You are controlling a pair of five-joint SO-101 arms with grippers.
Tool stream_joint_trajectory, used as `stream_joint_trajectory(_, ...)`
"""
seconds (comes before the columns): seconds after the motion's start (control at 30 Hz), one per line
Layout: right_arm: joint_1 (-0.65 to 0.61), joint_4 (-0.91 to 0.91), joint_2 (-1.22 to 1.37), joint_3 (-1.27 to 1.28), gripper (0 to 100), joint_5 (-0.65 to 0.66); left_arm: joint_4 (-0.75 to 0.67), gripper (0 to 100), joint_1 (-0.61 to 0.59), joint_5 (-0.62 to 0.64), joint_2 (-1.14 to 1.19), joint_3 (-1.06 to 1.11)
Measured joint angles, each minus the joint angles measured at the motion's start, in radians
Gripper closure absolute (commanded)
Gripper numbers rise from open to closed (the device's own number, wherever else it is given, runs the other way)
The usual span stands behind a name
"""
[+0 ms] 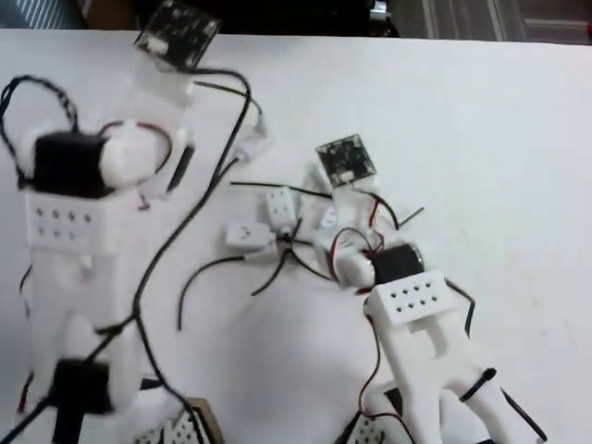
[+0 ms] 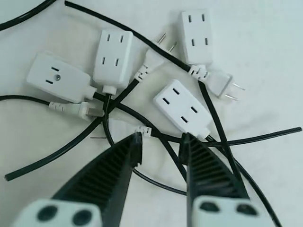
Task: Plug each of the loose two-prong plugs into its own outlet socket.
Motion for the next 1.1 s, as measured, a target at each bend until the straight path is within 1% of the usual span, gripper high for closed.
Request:
stream_joint_trajectory(0.03, -0.008, 0.011, 0.000, -0.003, 86.5, -0.003, -0.028, 98, -0.014, 0.000, -0.057, 0.074)
stream_joint_trajectory(0.1, -0.012, 0.040, 0.000, -0.023, 86.5, -0.052, -0.091, 98, -0.040, 0.002, -0.152, 0.230)
stream_joint_trajectory(0.2, -0.011, 0.104, 0.000, -0.071, 86.5, -0.164, -0.203, 98, -0.084, 0.002, -0.287, 0.466)
stream_joint_trajectory(0.3, -0.048, 0.147, 0.000, -0.094, 86.5, -0.301, -0.318, 98, -0.127, 0.002, -0.404, 0.698)
stream_joint_trajectory(0.4, -0.069, 0.140, 0.000, -0.092, 86.5, -0.400, -0.428, 98, -0.149, 0.002, -0.494, 0.911)
stream_joint_trajectory(0.53, -0.092, 0.064, 0.077, -0.048, 86.1, -0.436, -0.528, 98, -0.153, 0.002, -0.582, 1.131)
stream_joint_trajectory(0.7, -0.115, 0.034, 0.275, -0.060, 86.1, -0.560, -0.603, 98, -0.153, 0.002, -0.637, 1.281)
stream_joint_trajectory(0.87, -0.115, 0.031, 0.450, -0.164, 86.1, -0.689, -0.671, 98, -0.153, 0.003, -0.643, 1.376)
stream_joint_trajectory(1.1, -0.115, 0.026, 0.608, -0.275, 86.1, -0.789, -0.712, 98, -0.153, 0.003, -0.647, 1.433)
